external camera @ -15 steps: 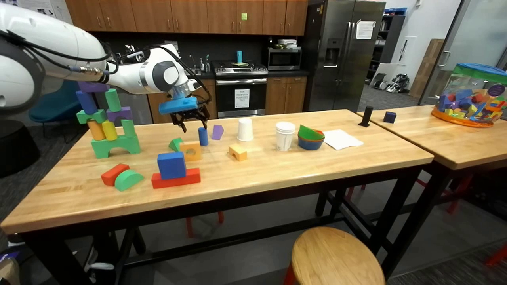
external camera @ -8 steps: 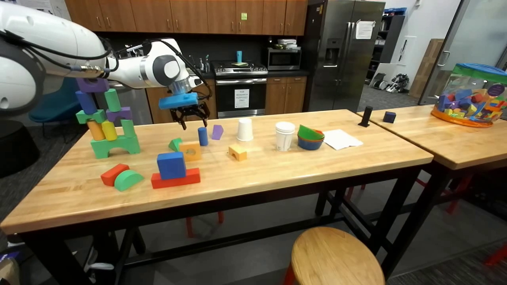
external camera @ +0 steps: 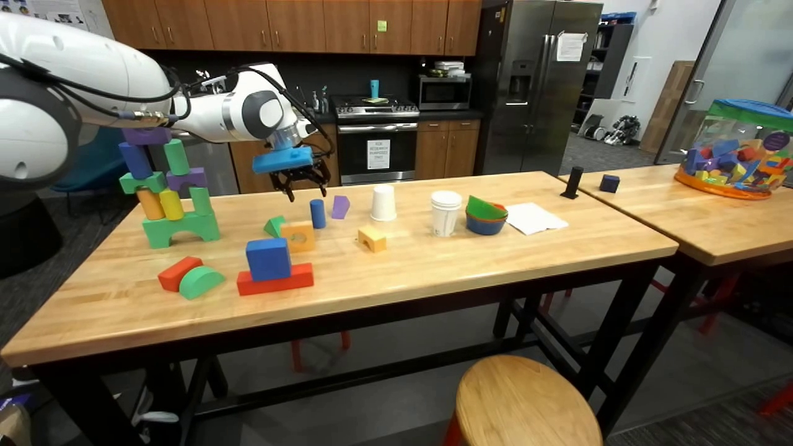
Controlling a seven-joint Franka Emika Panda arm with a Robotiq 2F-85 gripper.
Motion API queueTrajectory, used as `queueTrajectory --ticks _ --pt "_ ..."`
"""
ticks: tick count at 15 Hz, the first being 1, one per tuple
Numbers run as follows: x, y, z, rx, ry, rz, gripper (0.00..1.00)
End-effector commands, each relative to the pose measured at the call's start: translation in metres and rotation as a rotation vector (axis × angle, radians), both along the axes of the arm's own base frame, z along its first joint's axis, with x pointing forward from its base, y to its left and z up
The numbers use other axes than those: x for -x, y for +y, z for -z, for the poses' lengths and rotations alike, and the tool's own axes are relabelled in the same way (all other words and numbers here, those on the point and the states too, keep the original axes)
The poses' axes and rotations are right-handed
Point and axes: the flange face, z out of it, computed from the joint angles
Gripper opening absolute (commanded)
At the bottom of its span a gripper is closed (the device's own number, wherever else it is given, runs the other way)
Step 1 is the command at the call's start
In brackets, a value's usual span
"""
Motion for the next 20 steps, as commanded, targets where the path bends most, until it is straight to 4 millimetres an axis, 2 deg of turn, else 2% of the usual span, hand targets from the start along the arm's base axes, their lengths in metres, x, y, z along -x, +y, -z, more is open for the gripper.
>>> queueTrajectory --ticks 1,8,14,15,17,20 --pt "-0.006 -0.009 0.006 0.004 -0.030 -0.019 1.00" --pt "-0.003 -0.028 0.015 0.014 -0.041 -0.007 1.00" --pt "-0.003 -0.026 0.016 -0.002 -0.028 0.000 1.00" --pt "-0.003 -0.025 0.017 -0.010 -0.024 -0.006 0.75" --pt "-0.004 -0.023 0.019 -0.009 -0.018 -0.005 0.68" --pt "-0.004 -0.021 0.020 -0.012 -0.015 -0.009 0.42"
